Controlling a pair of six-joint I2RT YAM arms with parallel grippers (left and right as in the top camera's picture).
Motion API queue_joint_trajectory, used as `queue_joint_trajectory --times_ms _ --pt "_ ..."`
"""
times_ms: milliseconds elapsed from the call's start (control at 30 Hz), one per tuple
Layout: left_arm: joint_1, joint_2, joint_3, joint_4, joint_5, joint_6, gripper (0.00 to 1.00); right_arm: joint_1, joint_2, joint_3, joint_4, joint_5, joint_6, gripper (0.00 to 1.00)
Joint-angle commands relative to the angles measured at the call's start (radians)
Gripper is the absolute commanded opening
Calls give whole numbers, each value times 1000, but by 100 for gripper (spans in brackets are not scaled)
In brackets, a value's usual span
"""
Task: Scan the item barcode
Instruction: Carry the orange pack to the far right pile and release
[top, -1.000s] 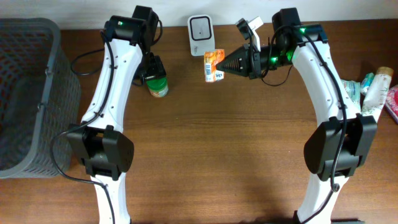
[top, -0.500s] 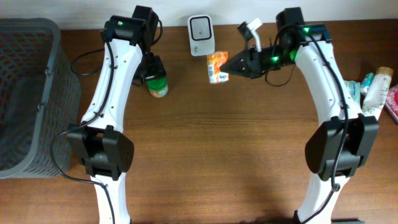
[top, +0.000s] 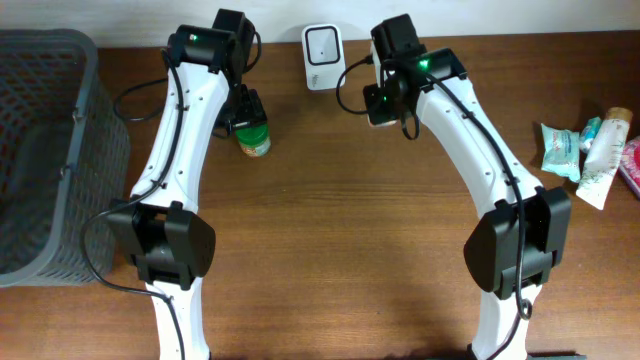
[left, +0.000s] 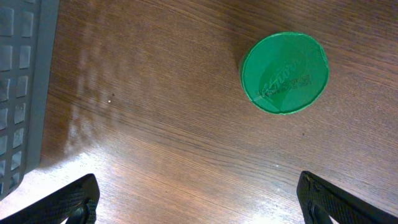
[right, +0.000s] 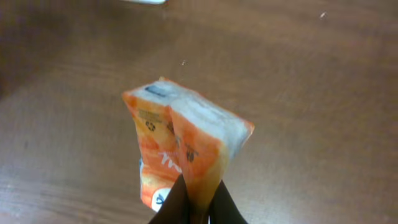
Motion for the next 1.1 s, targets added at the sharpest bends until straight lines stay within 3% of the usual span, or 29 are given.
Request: queue_joint_trajectory --times_ms 0,300,467,633,1067 --pt "3 -2 16 2 -11 9 99 2 -7 17 132 45 -32 4" --pt "3 -2 16 1 -11 9 99 2 153 17 758 45 -593 4" --pt "3 -2 16 2 -11 9 99 19 284 17 1085 29 -656 4" --pt "3 -2 16 1 -11 9 99 64 370 17 1130 14 -1000 4" --pt "3 -2 16 1 -11 9 99 65 395 17 1141 92 -993 4"
